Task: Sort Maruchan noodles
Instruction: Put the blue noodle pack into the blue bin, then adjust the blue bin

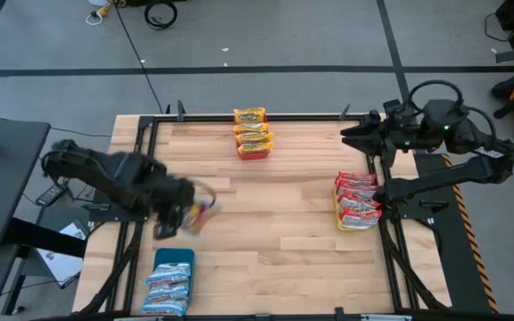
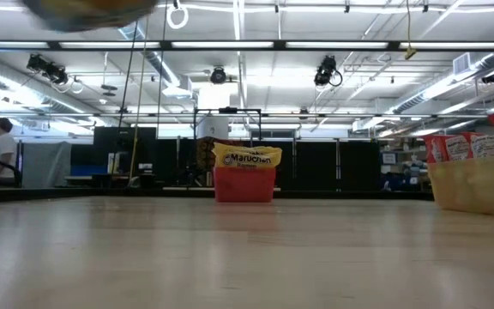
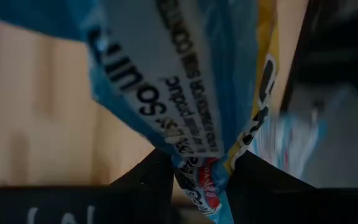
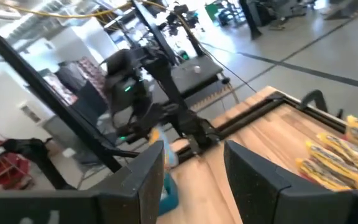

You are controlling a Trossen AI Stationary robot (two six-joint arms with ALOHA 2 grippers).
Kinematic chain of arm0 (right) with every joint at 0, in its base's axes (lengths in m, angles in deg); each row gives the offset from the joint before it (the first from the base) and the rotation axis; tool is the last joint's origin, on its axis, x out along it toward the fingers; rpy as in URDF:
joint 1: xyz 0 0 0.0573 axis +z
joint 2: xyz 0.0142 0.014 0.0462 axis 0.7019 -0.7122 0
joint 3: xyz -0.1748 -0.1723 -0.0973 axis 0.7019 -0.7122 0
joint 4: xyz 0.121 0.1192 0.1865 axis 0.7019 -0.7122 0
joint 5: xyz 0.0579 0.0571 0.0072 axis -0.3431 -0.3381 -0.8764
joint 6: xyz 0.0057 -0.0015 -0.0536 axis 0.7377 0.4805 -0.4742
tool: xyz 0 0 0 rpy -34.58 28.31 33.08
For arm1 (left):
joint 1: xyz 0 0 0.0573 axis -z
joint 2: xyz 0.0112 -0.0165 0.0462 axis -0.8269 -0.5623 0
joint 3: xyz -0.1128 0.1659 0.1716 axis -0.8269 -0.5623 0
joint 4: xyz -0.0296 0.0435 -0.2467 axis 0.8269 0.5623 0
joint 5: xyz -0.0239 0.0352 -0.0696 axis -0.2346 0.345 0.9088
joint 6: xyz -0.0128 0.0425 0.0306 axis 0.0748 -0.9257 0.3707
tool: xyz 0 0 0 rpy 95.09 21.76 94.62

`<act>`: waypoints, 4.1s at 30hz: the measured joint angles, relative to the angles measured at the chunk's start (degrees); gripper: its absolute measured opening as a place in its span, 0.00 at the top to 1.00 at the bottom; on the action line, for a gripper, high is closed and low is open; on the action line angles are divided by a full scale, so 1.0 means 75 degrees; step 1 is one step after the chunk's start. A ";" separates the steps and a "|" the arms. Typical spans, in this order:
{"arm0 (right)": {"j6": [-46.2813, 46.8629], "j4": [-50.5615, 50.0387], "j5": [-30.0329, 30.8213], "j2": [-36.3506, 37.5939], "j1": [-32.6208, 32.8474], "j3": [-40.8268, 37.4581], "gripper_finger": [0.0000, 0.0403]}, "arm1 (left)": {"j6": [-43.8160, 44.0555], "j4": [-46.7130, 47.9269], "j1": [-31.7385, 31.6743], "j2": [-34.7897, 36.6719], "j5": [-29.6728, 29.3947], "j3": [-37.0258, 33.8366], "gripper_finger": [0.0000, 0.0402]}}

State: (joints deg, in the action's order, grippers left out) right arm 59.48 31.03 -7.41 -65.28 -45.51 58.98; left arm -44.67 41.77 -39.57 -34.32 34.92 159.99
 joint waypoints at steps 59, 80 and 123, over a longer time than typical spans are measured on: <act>0.0760 -0.0130 -0.0169 -0.1186 0.0003 -0.0003 0.57 | -0.0537 0.0548 0.2804 -0.3019 0.2460 -0.1929 0.30; 0.0749 -0.0421 -0.0949 -0.1186 0.0006 -0.0003 0.57 | 0.0602 -0.1551 0.2272 -0.2756 0.1684 -0.1850 0.67; 0.0275 -0.0782 -0.0732 -0.1177 0.0041 -0.0003 0.57 | 0.4155 -0.1185 0.3119 -0.1747 0.0493 -0.1343 0.74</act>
State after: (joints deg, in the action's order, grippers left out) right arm 61.54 25.17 -12.90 -74.11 -45.21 58.95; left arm -13.51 32.88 -16.17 -47.42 38.62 149.91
